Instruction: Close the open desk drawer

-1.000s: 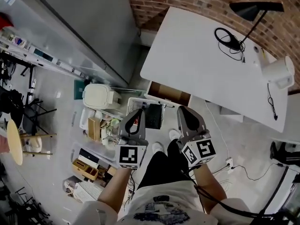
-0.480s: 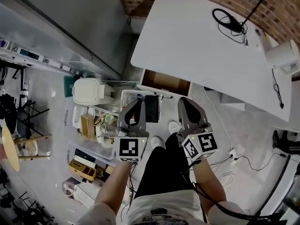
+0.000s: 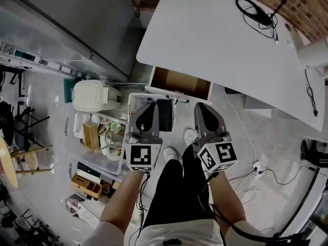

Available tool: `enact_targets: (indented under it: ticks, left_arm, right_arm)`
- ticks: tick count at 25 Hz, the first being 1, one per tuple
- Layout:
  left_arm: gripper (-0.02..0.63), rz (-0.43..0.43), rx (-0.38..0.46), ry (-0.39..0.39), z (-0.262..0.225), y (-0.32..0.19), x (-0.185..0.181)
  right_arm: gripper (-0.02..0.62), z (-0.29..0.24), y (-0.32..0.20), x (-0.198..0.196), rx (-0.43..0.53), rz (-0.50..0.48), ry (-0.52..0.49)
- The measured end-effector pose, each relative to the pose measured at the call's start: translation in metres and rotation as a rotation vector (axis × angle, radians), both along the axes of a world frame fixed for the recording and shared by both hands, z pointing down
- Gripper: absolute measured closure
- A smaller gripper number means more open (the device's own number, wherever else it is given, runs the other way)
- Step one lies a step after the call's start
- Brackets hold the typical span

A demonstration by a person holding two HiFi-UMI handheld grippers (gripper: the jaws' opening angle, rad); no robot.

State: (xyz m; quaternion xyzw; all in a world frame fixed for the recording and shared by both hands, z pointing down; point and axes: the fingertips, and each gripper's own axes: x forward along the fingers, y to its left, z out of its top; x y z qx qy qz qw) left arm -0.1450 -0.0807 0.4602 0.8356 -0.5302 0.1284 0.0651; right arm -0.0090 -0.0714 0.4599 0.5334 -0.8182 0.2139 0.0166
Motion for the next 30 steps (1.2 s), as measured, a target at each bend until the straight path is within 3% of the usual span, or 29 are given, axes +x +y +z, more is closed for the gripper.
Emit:
enact_targets:
  ticks: [14,30]
  left_arm:
    - [0.606,-0.03,-0.08,-0.009,0.124,-0.001,0.003]
    - [0.606,-0.039,-0.132,-0.033,0.206,-0.016,0.016]
  right_arm:
    - [0.572,0.109,0.004,0.009,-0.065,-0.008,-0.004]
    - [0.572,0.187,-0.007,0.019,-0.09,0.003,-0.016]
